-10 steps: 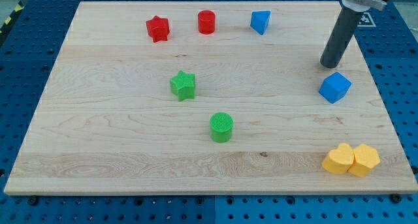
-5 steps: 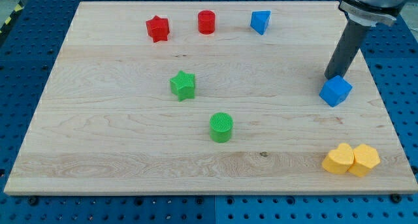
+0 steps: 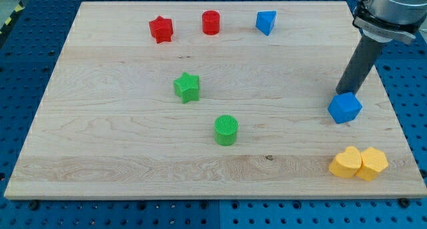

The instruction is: Push blue cube towards bottom right

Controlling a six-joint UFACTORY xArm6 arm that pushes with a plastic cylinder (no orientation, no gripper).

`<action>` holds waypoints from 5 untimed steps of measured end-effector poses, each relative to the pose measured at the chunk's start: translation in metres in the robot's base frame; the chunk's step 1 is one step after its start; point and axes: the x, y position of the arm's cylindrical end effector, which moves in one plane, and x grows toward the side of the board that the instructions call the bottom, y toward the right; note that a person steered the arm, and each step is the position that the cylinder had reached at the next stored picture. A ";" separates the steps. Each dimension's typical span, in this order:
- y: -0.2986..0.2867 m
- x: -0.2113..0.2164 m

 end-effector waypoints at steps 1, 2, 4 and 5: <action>0.000 0.005; -0.001 0.012; -0.036 0.016; -0.031 0.038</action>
